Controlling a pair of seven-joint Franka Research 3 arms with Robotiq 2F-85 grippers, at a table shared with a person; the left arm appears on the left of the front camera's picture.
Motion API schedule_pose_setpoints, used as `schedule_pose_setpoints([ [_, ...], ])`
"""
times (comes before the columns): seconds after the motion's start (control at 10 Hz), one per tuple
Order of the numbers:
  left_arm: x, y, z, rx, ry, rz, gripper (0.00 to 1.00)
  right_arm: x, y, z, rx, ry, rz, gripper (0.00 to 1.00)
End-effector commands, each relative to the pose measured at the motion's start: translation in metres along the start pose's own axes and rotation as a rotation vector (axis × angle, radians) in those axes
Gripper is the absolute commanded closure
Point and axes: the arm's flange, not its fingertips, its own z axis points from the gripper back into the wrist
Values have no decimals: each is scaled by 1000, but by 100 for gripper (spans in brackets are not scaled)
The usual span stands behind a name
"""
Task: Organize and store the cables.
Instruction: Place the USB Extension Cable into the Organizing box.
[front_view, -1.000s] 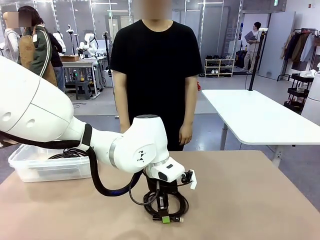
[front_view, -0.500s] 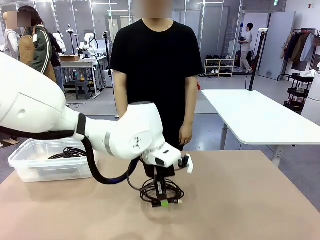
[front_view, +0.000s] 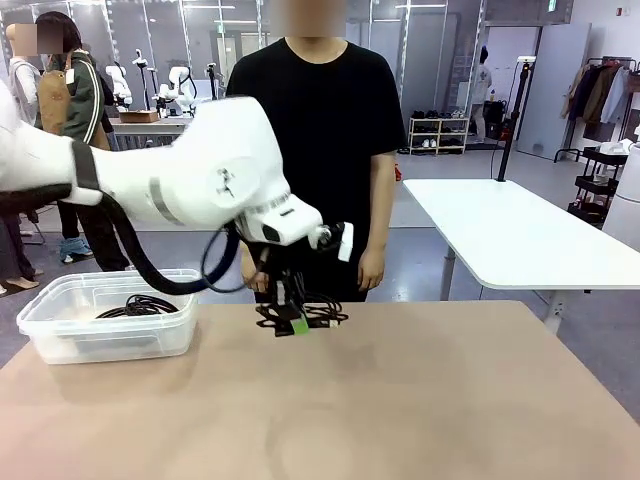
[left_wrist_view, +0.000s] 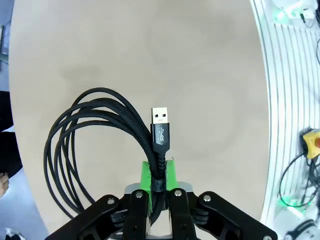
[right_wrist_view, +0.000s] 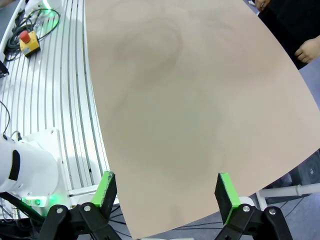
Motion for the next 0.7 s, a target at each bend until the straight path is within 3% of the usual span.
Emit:
schedule_pose_setpoints([
  [0.0,-74,8,53,13,-26,-67,100,1,-1,1,-4,-4,-20,0],
  [0.1,-74,8,53,13,-26,-67,100,1,-1,1,-4,-4,-20,0],
  [0.2,-96,13,63,4,-26,-92,100,1,-1,1,-4,-4,-20,0],
  [0.6,-219,50,111,108,-26,-85,100,1,-1,1,-4,-4,-20,0],
])
